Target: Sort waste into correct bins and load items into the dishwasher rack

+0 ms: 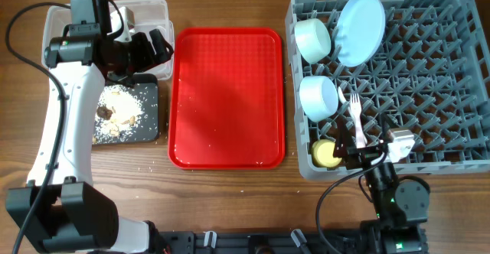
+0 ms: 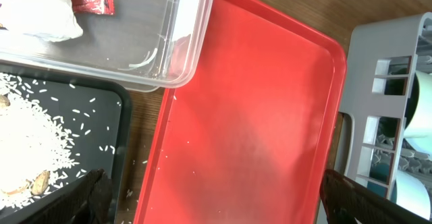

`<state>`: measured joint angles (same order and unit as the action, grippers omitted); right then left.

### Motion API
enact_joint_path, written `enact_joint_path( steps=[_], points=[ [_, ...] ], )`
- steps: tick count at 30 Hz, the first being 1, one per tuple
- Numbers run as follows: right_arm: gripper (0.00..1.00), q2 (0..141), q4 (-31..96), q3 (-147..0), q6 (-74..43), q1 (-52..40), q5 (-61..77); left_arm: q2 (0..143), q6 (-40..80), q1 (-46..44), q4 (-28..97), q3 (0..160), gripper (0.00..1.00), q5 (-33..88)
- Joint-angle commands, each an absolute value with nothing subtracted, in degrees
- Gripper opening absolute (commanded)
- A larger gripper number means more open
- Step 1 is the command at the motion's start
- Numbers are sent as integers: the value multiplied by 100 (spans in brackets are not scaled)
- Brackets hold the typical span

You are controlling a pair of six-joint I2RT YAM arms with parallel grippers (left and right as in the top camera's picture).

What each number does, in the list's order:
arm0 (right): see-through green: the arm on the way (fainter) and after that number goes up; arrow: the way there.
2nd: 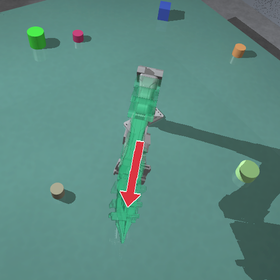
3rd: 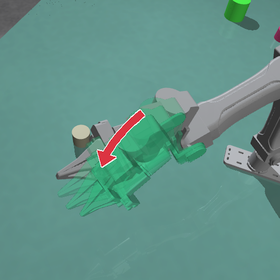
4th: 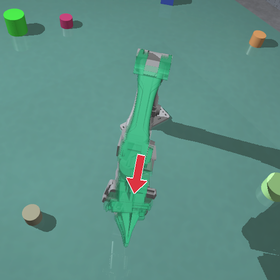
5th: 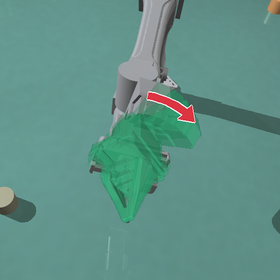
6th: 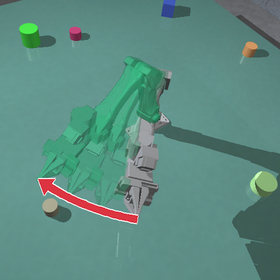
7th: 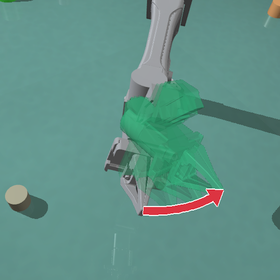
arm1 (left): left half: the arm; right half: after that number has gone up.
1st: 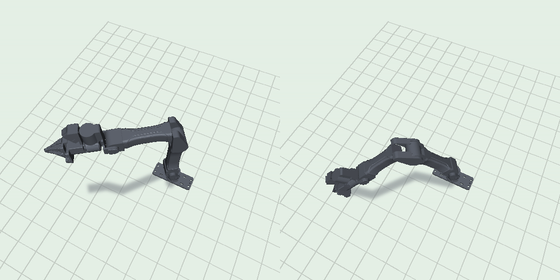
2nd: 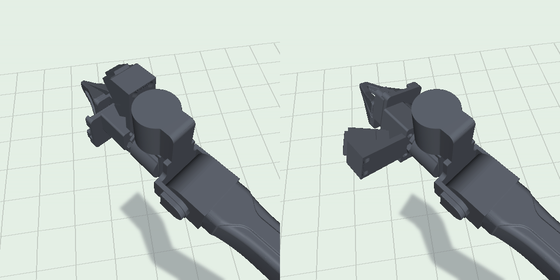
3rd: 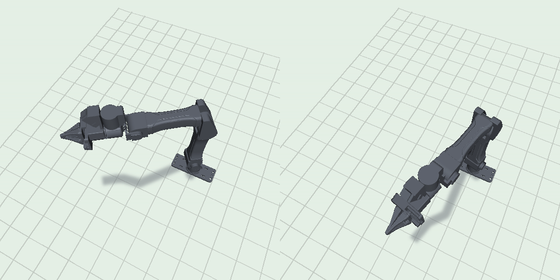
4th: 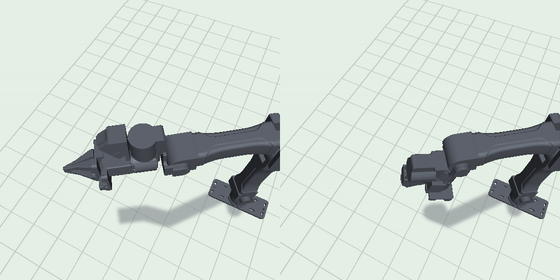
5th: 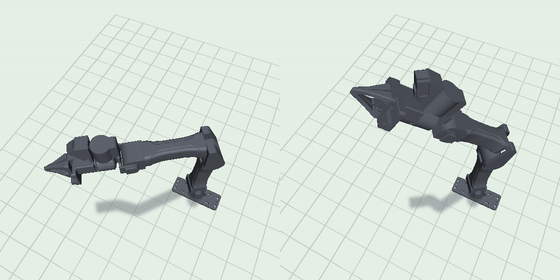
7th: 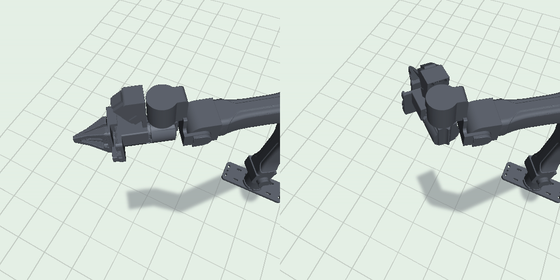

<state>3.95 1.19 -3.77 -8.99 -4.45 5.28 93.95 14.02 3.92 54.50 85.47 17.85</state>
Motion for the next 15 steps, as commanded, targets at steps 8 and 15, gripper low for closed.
enact_joint_path(
  steps=[8,15],
  points=[
    [100,25,-64,-30,-303,-421,775,9386,1328,403,5452,8611,100,1789],
    [100,64,-62,-30,-303,-421,775,9386,1328,403,5452,8611,100,1789]
  ],
)
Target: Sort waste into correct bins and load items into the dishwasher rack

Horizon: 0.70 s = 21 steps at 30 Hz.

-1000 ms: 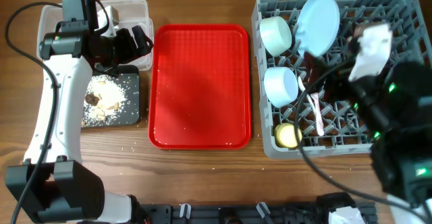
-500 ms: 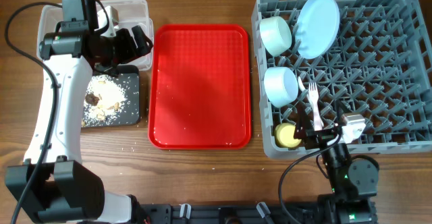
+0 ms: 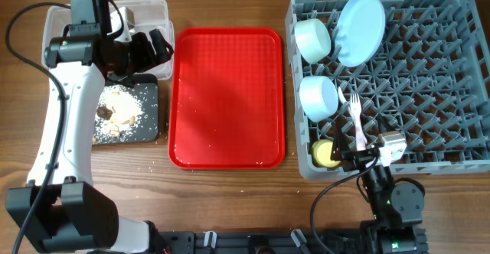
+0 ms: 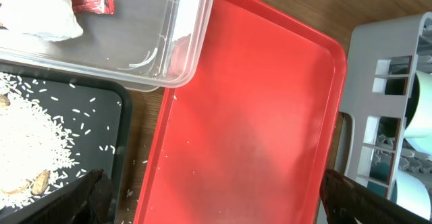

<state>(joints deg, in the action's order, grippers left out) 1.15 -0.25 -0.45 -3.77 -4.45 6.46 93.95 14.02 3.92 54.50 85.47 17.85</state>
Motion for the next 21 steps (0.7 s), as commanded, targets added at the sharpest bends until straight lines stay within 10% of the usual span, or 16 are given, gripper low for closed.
enact_joint_path(
  steps=[1,21],
  points=[
    [100,64,-62,-30,-301,-421,775,9386,1326,403,5452,8611,100,1789],
    [100,64,-62,-30,-303,-421,775,7762,679,-54,3741,7863,100,1466]
  ],
)
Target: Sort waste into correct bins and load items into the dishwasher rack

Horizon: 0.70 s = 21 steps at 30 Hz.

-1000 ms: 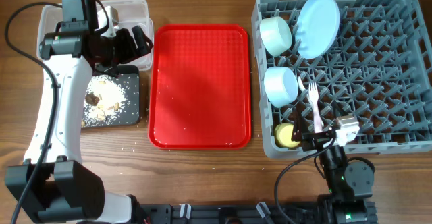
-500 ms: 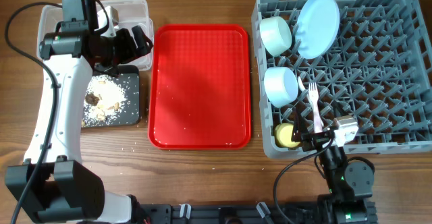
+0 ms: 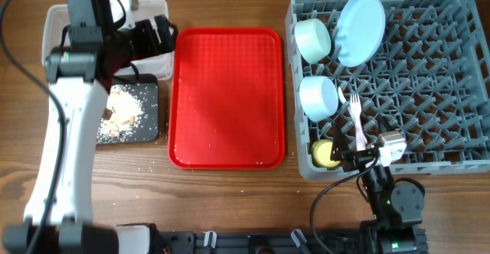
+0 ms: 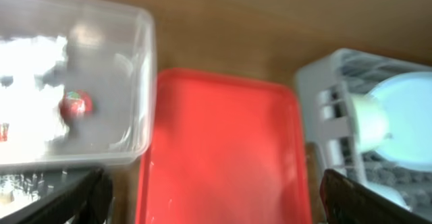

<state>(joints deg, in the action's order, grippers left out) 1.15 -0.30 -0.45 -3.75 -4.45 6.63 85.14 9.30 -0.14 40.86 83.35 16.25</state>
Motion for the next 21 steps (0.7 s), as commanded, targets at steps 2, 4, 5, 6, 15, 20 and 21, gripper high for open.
enact_joint_path(
  steps=[2,4,5,6,15,20,21],
  points=[
    [100,64,-62,-30,-305,-421,775,7098,681,-5,3151,7098,100,1446],
    [100,64,-62,-30,-303,-421,775,6281,683,69,2464,6084,100,1446],
    [100,64,-62,-30,-303,-421,775,5833,683,113,2145,5546,100,1448],
    [100,64,-62,-30,-303,-421,775,5319,683,156,1826,4954,100,1446],
    [100,64,-62,-30,-303,-421,775,2047,681,484,740,2008,100,1282],
    [100,64,-62,-30,-301,-421,775,650,681,464,633,1057,100,1208],
    [100,64,-62,-30,-303,-421,775,478,681,456,589,943,100,1208]
  ],
)
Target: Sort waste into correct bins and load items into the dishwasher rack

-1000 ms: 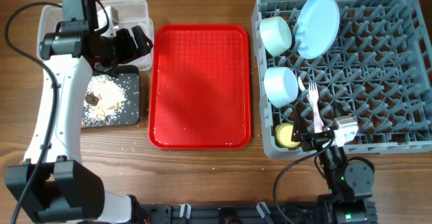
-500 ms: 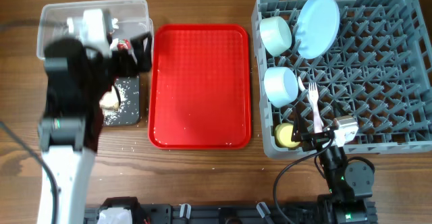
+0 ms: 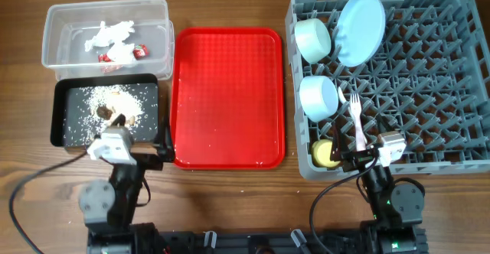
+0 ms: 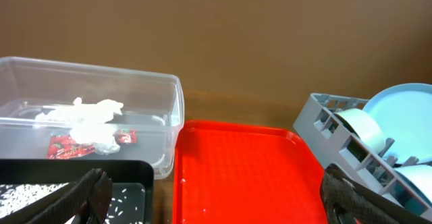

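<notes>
The clear bin (image 3: 47,36) at the far left holds white tissue (image 3: 107,34) and red wrappers (image 3: 138,51). In front of it the black tray (image 3: 55,116) carries rice and food scraps. The red tray (image 3: 227,93) bears only a few rice grains. The grey rack (image 3: 429,93) holds a blue plate (image 3: 361,28), two pale cups (image 3: 312,40), a pink-and-white fork (image 3: 355,120) and a yellow item (image 3: 328,153). My left gripper (image 3: 157,153) (image 4: 216,207) sits low at the table's near edge, open and empty. My right gripper (image 3: 360,158) rests by the rack's front edge; its jaws are unclear.
Loose rice grains lie on the wood beside the black tray. The rack's wall (image 4: 324,123) stands to the right of the red tray (image 4: 243,170). The clear bin (image 4: 172,109) stands to its left. Cables trail off the near edge behind both arm bases.
My left arm was raised over the clear bin. Now it is folded back at the near edge by the red tray's front-left corner, uncovering bin and black tray. The right arm is unchanged.
My open left gripper first hung over the corner where clear bin, black tray and red tray meet, and stayed there. Then it was higher, seeing the bin and rack from afar. Now it is low at the near edge. The right arm barely shifted.
</notes>
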`<state>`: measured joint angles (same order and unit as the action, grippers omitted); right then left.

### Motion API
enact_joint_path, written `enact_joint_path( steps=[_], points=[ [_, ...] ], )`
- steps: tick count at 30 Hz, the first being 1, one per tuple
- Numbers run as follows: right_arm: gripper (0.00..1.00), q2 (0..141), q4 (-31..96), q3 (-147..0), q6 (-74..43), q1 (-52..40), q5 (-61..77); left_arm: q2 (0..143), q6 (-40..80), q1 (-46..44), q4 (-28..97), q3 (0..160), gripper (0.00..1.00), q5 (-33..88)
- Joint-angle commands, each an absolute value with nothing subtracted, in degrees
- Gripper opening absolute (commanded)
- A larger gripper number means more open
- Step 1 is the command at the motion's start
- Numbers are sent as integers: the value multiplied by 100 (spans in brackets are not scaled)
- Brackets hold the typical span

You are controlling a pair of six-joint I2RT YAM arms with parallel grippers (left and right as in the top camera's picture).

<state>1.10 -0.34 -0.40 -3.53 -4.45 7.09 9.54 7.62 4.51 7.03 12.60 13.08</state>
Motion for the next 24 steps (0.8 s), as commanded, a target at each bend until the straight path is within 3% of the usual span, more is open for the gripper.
enact_joint_path(
  steps=[1,24],
  points=[
    [100,64,-62,-30,-303,-421,775,340,681,451,545,843,100,1208],
    [100,64,-62,-30,-303,-421,775,14,681,322,-952,104,100,1210]
  ],
)
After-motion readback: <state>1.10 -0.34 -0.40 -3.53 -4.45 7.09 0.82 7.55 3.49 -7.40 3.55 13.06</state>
